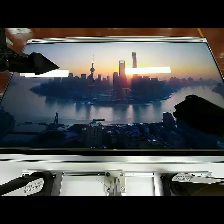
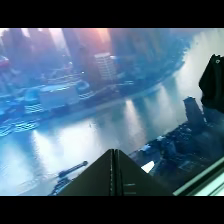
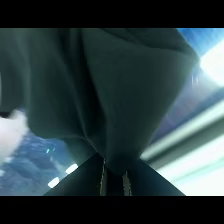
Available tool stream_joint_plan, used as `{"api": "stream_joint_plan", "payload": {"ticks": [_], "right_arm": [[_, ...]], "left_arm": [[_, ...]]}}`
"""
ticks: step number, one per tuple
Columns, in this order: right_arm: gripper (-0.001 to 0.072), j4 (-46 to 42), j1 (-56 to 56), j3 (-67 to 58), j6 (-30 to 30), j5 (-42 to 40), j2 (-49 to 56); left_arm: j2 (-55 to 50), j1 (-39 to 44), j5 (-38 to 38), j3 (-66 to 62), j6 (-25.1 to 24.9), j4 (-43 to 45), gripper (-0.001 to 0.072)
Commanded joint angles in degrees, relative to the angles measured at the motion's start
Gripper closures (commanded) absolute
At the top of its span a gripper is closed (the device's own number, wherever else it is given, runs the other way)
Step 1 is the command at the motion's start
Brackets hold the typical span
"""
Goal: Fold the shirts.
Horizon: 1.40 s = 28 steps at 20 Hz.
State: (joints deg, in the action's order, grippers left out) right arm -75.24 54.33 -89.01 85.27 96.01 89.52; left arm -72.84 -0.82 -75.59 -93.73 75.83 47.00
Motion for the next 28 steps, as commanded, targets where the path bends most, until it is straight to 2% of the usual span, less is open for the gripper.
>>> {"api": "stream_joint_plan", "payload": {"ticks": [1, 6, 9, 10, 11, 12, 16, 18, 20, 21, 23, 25, 26, 27, 28], "right_arm": [[0.0654, -2.0, 6.9, 11.9, -0.3, 0.6, -2.3], [0.0653, -2.1, 13.9, 28.3, -0.9, -6.7, -7.8], [0.0649, -3.8, 15.3, 33.7, -1.3, -12.7, -9.4], [0.0528, -4.2, 15.3, 34.1, -1.3, -13.8, -9.4], [0.0212, -4.1, 15.3, 34.0, -2.1, -14.2, -9.5], [0.0033, -3.0, 15.3, 34.0, -4.1, -13.5, -9.7], [0.0033, -3.9, 15.3, 32.1, -4.3, -6.6, -14.6], [0.0034, -6.1, 15.3, 26.4, -1.5, -1.7, -16.3], [0.0104, -2.0, 13.8, 18.0, -0.5, -1.1, -16.7], [0.0102, 2.0, 11.7, 13.9, -1.6, -3.3, -16.8], [0.0037, 10.0, 3.2, 7.8, -4.6, -10.3, -18.1], [0.0037, 9.2, -9.0, 6.4, -4.7, -15.8, -19.7], [0.0037, 6.2, -15.3, 6.4, -4.5, -16.3, -19.8], [0.0036, 1.6, -21.7, 6.9, -2.5, -16.2, -19.4], [0.0035, -2.1, -26.6, 7.4, 0.7, -15.4, -18.8]], "left_arm": [[-0.1, 1.8, 0.0, 0.0, -0.1, -0.5, 0.0668], [-0.4, 3.9, 1.5, 0.0, -0.1, -0.5, 0.0668], [-0.4, 4.4, 2.0, 0.0, -0.1, -0.5, 0.0668], [-0.4, 4.5, 2.0, 0.0, -0.1, -0.5, 0.0668], [-0.4, 4.4, 2.1, 0.0, -0.1, -0.5, 0.0668], [-0.5, 4.4, 2.1, 0.0, -0.1, -0.4, 0.0668], [-2.0, 4.4, 2.1, 0.0, -0.1, 0.2, 0.0668], [-3.3, 4.4, 2.1, 0.0, -0.1, 1.0, 0.0668], [-5.1, 4.6, 2.1, 0.0, -0.1, 3.0, 0.0669], [-5.9, 5.2, 2.0, 0.0, 0.0, 5.8, 0.067], [-7.3, 8.8, 1.3, 0.0, 5.9, 19.3, 0.067], [-8.6, 14.3, -1.6, 0.0, 12.4, 36.2, 0.067], [-9.4, 16.8, -2.6, 0.0, 14.5, 41.9, 0.0664], [-10.3, 18.8, -3.1, 0.0, 15.0, 43.5, 0.0502], [-11.1, 19.8, -3.1, 0.0, 15.6, 43.0, 0.0129]]}}
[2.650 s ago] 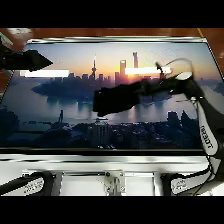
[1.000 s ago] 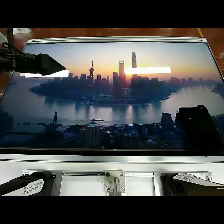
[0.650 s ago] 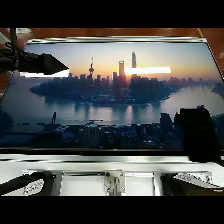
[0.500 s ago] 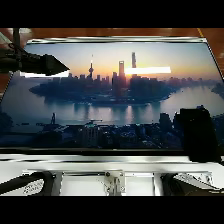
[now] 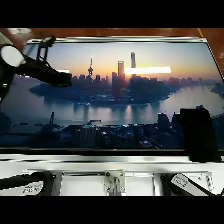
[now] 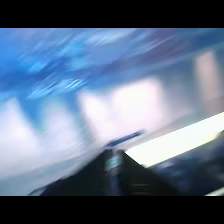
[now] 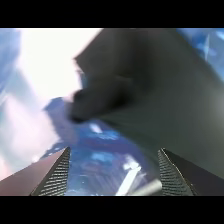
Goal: Fold the shirts.
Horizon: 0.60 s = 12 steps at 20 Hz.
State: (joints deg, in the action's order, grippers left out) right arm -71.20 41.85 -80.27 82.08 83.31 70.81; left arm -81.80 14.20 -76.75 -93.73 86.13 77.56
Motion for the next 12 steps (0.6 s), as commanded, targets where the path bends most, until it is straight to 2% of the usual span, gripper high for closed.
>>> {"api": "stream_joint_plan", "payload": {"ticks": [1, 6, 12], "right_arm": [[0.0035, -8.5, -17.8, -1.1, 6.0, -1.3, 1.0], [0.0036, -10.4, -27.3, -1.2, 6.2, 1.7, 2.8], [0.0036, -10.1, -30.9, -1.2, 6.2, 1.6, 2.8]], "left_arm": [[-2.8, 5.6, -2.0, 0.0, 6.6, 12.5, -0.0005], [-3.2, 5.4, -1.8, 0.0, 6.5, 12.5, -0.0005], [-3.2, 5.4, -1.8, 0.0, 6.5, 12.5, -0.0005]]}}
